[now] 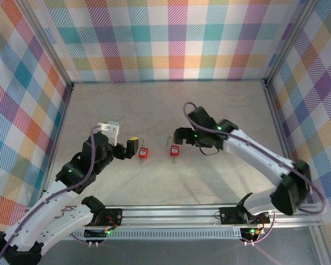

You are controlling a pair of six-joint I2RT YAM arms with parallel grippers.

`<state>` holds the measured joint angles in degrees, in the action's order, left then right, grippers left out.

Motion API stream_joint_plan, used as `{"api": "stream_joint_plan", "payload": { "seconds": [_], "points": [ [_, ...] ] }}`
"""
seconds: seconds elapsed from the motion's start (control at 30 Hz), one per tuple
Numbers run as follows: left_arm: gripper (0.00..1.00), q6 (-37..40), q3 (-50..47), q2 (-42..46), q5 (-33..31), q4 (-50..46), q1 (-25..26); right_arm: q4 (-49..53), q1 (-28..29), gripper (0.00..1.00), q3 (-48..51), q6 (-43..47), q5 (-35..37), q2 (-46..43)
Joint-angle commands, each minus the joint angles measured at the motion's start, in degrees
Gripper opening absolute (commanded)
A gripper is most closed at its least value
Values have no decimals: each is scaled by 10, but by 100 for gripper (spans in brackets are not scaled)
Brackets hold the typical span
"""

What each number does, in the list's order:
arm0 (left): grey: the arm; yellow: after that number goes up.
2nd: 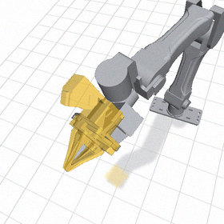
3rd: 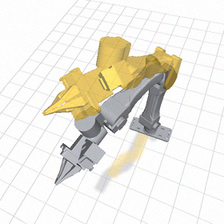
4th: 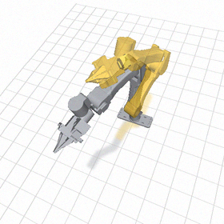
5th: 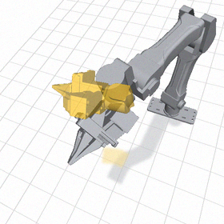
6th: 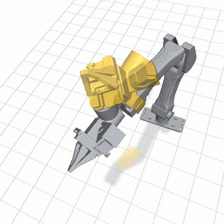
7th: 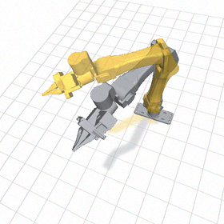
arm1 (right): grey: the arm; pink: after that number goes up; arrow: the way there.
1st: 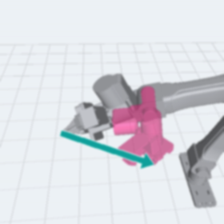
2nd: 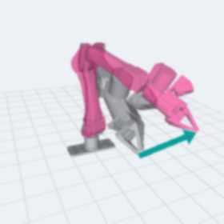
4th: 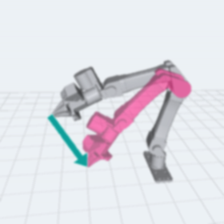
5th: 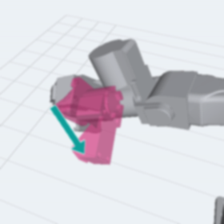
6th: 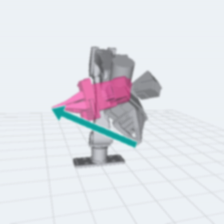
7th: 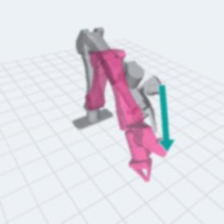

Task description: Unlock with the key

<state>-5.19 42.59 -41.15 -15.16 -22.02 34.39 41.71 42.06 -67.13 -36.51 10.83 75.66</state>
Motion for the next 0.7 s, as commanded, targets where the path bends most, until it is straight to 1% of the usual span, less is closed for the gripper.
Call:
{"api": "stream_joint_plan", "payload": {
  "seconds": [0.0,0.1,0.23,0.4,0.47,0.53,0.6,0.67],
  "points": [
    [100,-34,-43,-27,-50,124,-29,-40,-8,99,54,68,106,-91],
    [100,-39,-68,-79,-63,187,-56,-56,-44,99,98,110,127,-158],
    [100,-29,-95,-132,-92,257,-80,-67,-104,99,138,152,127,-212],
    [100,0,-139,-141,-90,332,-106,-132,-130,99,192,221,130,-258],
    [100,12,-156,-143,-96,357,-119,-168,-144,99,219,245,135,-274],
    [100,21,-177,-147,-93,390,-137,-227,-162,99,262,276,142,-289],
    [100,40,-197,-165,-88,427,-158,-326,-183,99,329,316,149,-310],
    [100,61,-219,-190,-86,476,-173,-389,-219,99,373,319,147,-311]
  ]
}}
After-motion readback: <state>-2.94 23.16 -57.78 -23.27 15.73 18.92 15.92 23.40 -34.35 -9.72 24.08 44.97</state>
